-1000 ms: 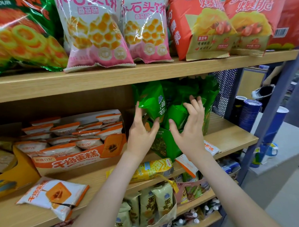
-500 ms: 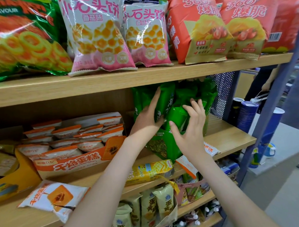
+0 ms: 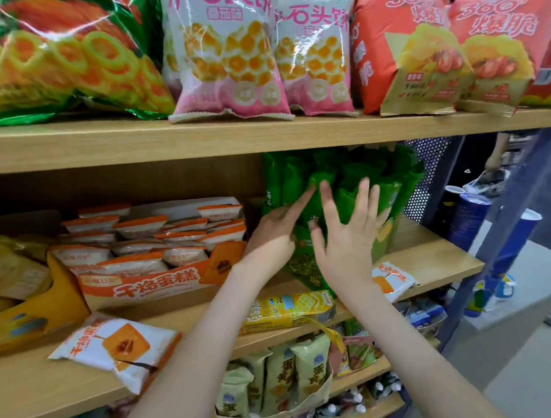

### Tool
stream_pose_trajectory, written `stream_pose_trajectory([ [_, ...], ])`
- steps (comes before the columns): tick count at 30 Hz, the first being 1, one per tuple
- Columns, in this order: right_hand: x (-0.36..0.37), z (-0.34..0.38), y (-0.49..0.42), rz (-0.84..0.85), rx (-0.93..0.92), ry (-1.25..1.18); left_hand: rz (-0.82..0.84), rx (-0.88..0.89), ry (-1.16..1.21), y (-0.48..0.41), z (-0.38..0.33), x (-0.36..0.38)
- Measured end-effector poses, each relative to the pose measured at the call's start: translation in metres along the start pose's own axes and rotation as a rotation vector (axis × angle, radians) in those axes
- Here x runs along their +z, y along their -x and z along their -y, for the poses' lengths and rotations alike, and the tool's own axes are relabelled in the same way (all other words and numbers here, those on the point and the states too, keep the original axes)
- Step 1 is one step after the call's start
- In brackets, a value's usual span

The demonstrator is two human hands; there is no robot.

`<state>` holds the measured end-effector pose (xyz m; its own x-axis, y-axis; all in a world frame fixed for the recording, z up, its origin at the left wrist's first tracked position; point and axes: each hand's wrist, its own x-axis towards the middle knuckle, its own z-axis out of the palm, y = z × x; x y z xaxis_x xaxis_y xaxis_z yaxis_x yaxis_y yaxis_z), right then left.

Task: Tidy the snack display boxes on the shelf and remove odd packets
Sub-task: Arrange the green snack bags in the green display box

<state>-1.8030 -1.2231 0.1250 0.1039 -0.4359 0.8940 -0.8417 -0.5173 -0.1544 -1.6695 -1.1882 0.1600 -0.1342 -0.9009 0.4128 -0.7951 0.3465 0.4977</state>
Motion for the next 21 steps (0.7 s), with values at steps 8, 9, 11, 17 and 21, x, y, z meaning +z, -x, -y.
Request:
stream_pose_trajectory([
  [8, 0.013, 0.004, 0.0, 0.132, 0.079, 0.21, -0.232, -0.188, 0.146, -0.024, 0.021, 0.008],
  [9, 0.013, 0.004, 0.001, 0.141, 0.087, 0.217, -0.23, -0.182, 0.152, -0.028, 0.023, 0.009],
  [11, 0.014, 0.003, 0.002, 0.135, 0.084, 0.227, -0.256, -0.176, 0.171, -0.034, 0.026, 0.011],
  [17, 0.016, 0.006, 0.001, 0.102, 0.095, 0.223, -0.252, -0.206, 0.216, -0.046, 0.031, 0.007],
  [21, 0.016, 0.007, 0.0, 0.085, 0.089, 0.215, -0.269, -0.2, 0.305, -0.046, 0.032, 0.004],
])
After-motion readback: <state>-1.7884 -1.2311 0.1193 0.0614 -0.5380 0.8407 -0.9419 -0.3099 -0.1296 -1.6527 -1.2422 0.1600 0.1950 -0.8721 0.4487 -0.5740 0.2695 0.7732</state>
